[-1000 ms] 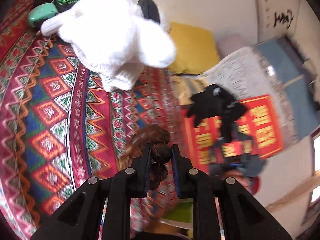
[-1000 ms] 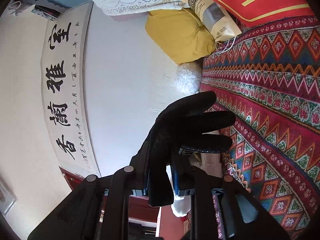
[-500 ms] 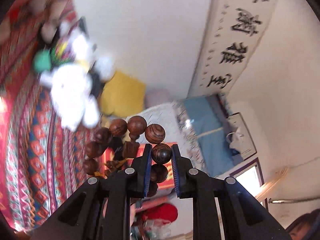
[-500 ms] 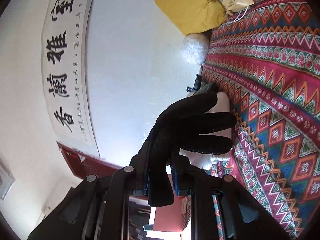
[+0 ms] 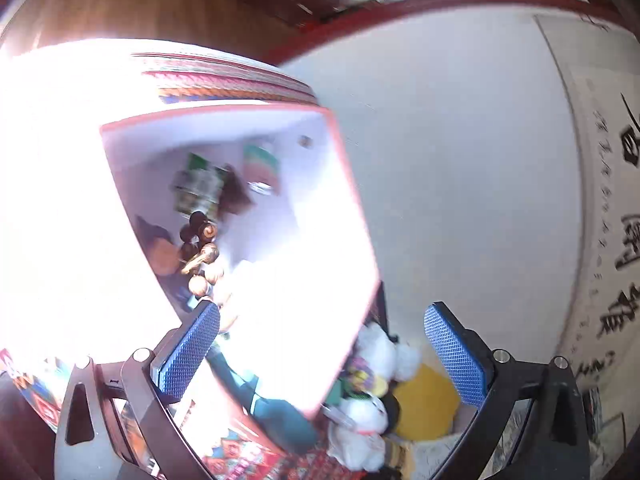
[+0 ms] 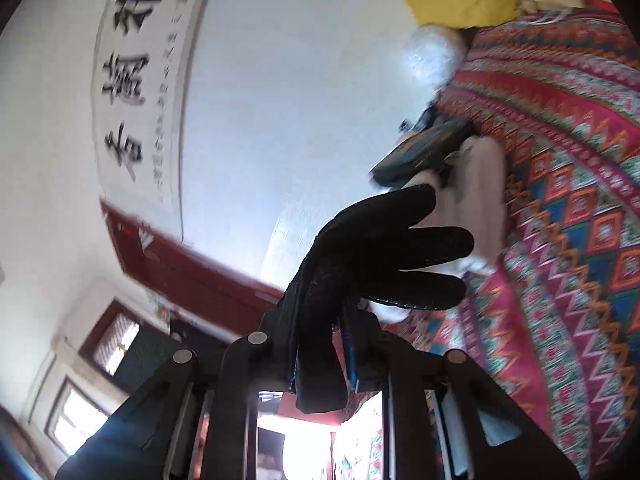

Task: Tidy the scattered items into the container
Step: 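Drop the bead bracelet into the box with the left gripper while the right holds the glove, then drop the black glove into the box with the right gripper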

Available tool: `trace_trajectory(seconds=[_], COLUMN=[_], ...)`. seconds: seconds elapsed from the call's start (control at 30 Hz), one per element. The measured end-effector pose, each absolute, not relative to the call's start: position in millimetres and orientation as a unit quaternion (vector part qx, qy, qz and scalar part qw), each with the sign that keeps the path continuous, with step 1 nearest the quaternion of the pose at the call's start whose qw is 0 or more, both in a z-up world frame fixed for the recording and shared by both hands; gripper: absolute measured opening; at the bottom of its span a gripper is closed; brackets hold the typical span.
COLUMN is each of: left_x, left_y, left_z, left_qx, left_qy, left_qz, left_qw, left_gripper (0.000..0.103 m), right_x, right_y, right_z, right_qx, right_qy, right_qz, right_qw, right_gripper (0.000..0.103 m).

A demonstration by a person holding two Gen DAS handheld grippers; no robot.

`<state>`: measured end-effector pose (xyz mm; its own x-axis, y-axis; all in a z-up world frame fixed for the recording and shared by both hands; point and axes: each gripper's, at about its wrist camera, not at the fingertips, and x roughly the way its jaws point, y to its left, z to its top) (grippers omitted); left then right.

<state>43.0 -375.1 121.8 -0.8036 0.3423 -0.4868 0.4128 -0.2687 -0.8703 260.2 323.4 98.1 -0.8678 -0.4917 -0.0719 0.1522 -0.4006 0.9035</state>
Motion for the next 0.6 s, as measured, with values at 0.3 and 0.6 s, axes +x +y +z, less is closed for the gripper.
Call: trace_trajectory(seconds=[0.3,0.6], left_x=[79.9,92.7], left_y=[-447.7,-464.2], left_z=[144.8,134.8], left_qx=[0.259,0.269], left_qy=[0.582,0.586], left_qz=[-0.766,-0.758], left_qw=[0.089,0.1], left_gripper=[0.101,0.101], right_x=[172.2,114.8], right_y=[128.7,-10.6], right_z=[213.5,282.4], right_qx=[0.206,0.232], right_qy=[-0.369,-0.212], right_qz=[-0.833,-0.914], right_qw=[0.359,0.258], right_gripper=[0.017,0.091])
